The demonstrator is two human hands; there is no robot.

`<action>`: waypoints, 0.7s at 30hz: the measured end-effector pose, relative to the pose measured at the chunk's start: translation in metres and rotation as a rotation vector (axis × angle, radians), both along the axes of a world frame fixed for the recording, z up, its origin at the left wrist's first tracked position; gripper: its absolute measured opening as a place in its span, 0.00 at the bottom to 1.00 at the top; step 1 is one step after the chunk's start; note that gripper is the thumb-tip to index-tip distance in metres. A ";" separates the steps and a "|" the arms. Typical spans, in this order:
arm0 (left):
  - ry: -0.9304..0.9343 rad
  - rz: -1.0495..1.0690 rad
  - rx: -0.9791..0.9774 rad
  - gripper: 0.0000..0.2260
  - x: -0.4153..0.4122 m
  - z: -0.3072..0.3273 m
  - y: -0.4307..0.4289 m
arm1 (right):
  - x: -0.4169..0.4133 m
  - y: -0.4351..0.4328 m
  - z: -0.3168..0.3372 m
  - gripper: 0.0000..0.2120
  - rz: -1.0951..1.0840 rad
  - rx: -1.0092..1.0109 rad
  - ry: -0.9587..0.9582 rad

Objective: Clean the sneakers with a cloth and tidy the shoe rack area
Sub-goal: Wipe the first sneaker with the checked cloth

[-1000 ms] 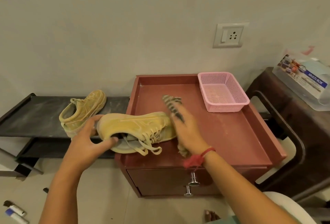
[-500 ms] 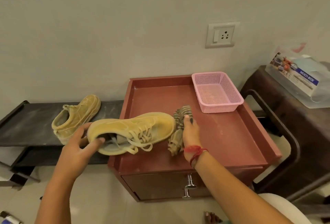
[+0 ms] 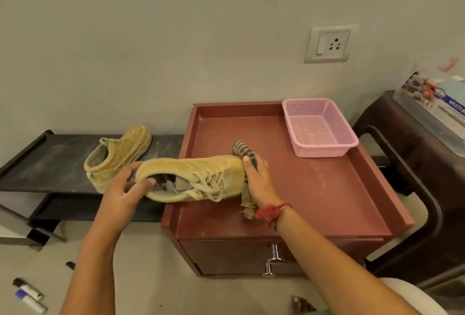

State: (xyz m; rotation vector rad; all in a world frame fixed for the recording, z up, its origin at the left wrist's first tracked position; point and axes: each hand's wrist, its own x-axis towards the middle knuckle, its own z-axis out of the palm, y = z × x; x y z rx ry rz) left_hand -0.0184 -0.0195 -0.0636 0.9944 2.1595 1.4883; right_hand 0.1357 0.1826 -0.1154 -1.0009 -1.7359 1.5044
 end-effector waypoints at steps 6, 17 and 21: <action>-0.035 0.057 0.002 0.26 -0.004 -0.002 -0.001 | 0.009 0.027 0.008 0.10 -0.196 -0.389 0.099; -0.116 0.247 -0.155 0.26 -0.001 0.001 0.020 | 0.011 0.001 0.021 0.16 0.054 0.031 0.010; 0.066 0.170 -0.061 0.42 0.004 -0.002 0.023 | 0.000 -0.009 -0.001 0.23 0.172 0.103 -0.253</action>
